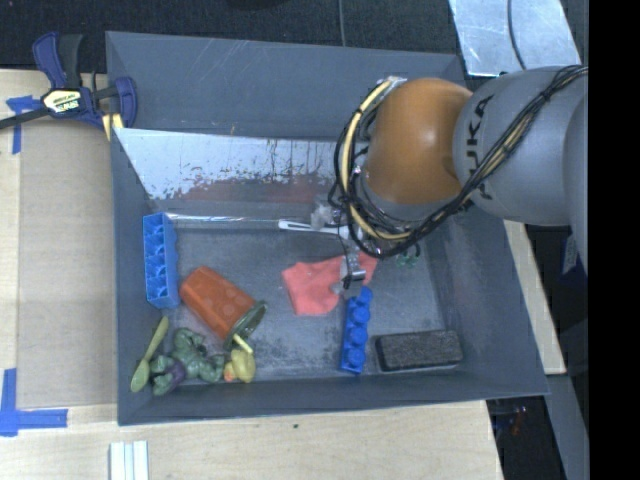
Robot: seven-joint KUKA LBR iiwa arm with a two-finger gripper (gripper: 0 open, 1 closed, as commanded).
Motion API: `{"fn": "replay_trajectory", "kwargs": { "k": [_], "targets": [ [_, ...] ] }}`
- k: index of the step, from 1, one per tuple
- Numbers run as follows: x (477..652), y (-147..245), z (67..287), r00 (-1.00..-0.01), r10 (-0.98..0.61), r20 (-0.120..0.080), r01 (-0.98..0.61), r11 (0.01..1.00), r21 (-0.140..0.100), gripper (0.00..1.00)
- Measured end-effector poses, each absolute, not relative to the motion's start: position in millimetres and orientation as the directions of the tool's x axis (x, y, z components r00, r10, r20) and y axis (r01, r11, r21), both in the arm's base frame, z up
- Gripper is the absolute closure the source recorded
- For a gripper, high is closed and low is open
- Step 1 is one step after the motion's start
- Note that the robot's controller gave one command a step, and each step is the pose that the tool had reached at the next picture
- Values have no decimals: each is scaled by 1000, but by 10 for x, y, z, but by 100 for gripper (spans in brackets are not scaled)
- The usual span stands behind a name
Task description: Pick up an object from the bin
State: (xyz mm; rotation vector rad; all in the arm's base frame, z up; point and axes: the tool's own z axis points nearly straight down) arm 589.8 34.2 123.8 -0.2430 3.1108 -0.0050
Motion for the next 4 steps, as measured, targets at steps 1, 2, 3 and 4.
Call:
{"fn": "replay_trajectory", "kwargs": {
  "k": [1,2,3,4],
  "targets": [
    [5644,136,753,-991,-129,-20,-129,992,-4,100],
    [5644,136,752,-991,-129,-20,-129,992,-4,100],
    [5597,59,1320,-991,-134,-15,-134,991,-3,100],
    [5474,34,2075,-994,-108,-13,-108,994,-2,100]
  ]
}}
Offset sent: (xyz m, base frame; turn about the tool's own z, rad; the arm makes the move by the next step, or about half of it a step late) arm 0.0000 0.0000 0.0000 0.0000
